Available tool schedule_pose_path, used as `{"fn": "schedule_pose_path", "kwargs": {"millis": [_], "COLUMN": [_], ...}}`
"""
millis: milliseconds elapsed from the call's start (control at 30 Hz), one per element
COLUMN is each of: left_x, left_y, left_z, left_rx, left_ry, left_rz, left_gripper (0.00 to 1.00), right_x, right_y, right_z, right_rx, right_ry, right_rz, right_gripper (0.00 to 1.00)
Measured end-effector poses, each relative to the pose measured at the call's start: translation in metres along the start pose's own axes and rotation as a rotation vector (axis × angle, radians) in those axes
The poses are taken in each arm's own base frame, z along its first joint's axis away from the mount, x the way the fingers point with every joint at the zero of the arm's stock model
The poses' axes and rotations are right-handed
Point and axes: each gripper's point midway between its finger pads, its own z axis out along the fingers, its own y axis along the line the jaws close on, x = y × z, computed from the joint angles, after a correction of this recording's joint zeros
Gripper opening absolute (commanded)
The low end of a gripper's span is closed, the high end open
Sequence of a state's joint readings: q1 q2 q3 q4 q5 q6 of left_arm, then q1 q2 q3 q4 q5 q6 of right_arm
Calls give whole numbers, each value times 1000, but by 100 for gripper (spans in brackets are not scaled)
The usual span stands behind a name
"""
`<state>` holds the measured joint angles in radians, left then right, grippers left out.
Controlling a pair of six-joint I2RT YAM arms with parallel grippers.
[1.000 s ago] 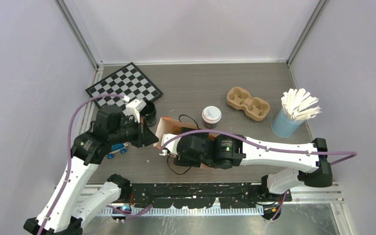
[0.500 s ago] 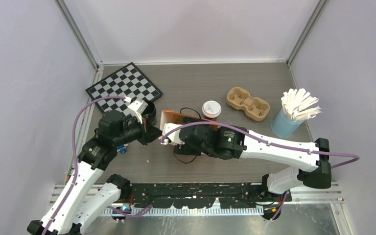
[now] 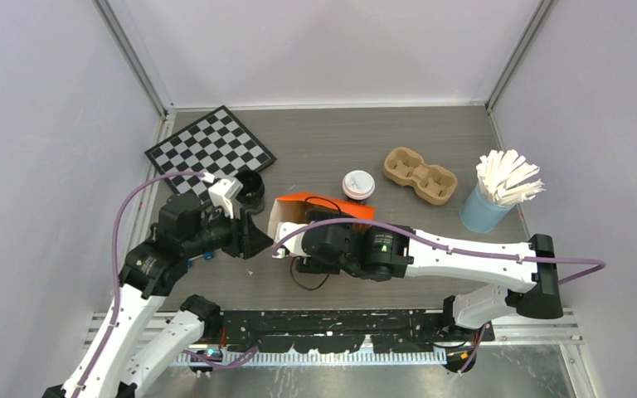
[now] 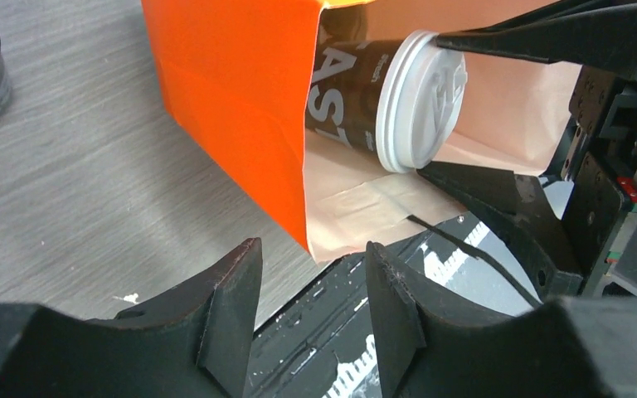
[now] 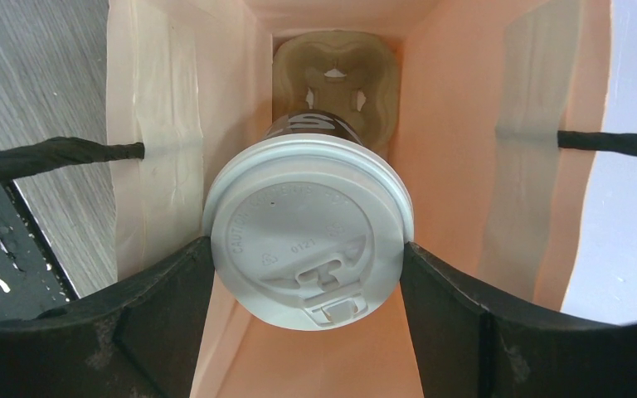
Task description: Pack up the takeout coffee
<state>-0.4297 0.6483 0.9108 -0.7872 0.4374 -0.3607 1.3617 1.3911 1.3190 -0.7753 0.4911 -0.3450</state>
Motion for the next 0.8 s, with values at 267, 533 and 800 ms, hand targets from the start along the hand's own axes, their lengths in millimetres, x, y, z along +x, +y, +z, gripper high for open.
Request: {"fn": "schedule_pose_path", "kwargs": {"millis": [267,533,800], "left_x": [8,12,9], "left_y": [6,8,1], "left_z": [8,17,11], "left_rx": [-19,-12,13], "left_ry": [62,109,82], "left_rz": [-41,-60,-43], "left_gripper": [45,17,18], "right_x": [2,2,7], "right_y": [0,1,4], "right_z": [2,5,14], "right_rx": [7,8,11], "right_ry": [4,-5,-7], "right_rz": [-2,-25,-93], "right_gripper": [71,71,71]}}
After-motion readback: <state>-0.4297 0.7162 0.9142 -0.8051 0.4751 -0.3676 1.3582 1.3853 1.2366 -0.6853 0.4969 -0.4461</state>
